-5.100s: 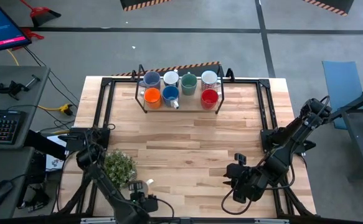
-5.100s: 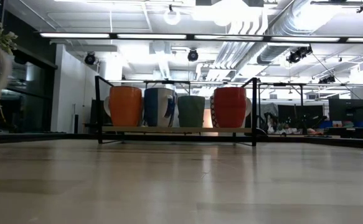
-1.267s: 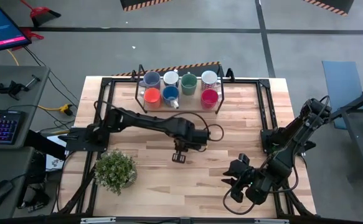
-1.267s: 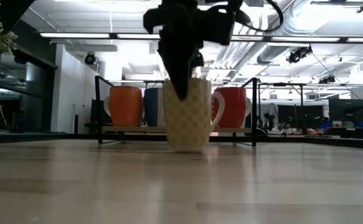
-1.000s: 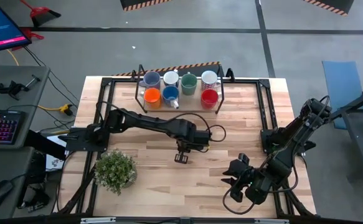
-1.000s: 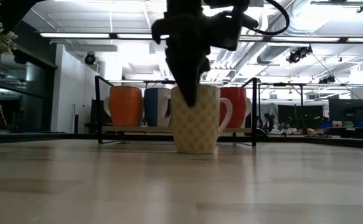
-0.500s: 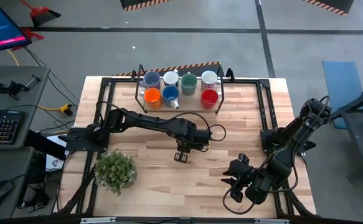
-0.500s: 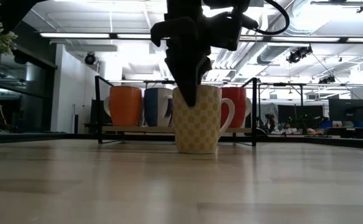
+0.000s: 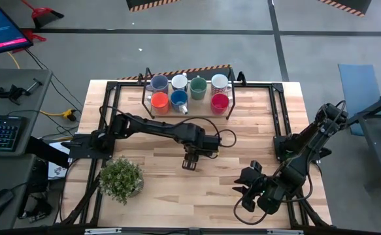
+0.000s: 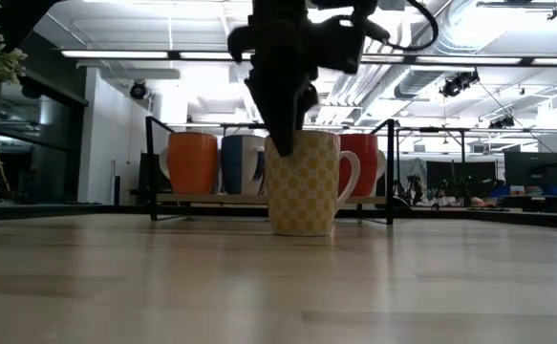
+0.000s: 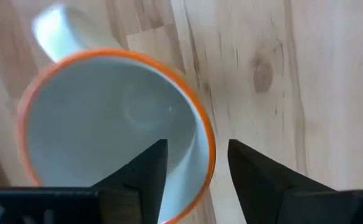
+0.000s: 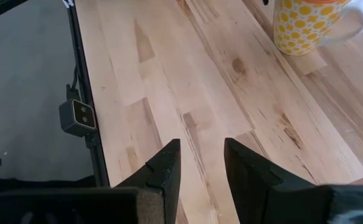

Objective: Place coffee mugs
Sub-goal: Put the yellow mug on the shelf

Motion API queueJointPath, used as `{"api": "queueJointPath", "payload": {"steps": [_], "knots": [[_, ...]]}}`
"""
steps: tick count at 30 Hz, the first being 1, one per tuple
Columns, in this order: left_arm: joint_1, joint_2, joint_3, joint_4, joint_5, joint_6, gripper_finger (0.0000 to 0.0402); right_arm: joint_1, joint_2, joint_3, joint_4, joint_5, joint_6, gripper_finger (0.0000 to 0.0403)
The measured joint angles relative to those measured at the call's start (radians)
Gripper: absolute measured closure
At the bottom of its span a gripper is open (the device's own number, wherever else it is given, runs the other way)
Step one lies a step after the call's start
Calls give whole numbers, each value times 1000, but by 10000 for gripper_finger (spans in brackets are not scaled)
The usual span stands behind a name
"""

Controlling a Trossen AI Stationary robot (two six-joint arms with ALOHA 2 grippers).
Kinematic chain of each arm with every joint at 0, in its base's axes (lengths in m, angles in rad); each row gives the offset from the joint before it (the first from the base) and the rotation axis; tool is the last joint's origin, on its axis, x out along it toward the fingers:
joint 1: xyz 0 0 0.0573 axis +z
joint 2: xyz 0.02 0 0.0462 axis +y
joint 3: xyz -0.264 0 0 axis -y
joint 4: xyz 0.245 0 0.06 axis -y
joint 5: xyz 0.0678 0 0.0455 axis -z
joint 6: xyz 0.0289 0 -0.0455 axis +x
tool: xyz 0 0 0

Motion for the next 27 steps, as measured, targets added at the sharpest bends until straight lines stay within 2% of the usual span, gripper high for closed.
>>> {"api": "queueJointPath", "payload": {"steps": [11,14,17,20,22,24,27], "knots": [[0,-90,0,1,-5,-49,231,0,0,0,-11,0,-9,300],[-7,-130,0,0,0,-144,231,-1,0,0,-17,13,-26,300],[-25,-167,0,-17,61,-328,231,-12,0,0,-32,60,-28,300],[-64,-195,1,-50,171,-519,232,-32,0,0,-51,159,-42,300],[-109,-204,1,-82,224,-610,233,-50,0,0,-53,260,-57,300],[-169,-206,1,-111,251,-638,233,-74,0,0,-53,369,-84,300],[-272,-206,1,-166,248,-603,234,-121,0,0,-54,514,-121,300]]}}
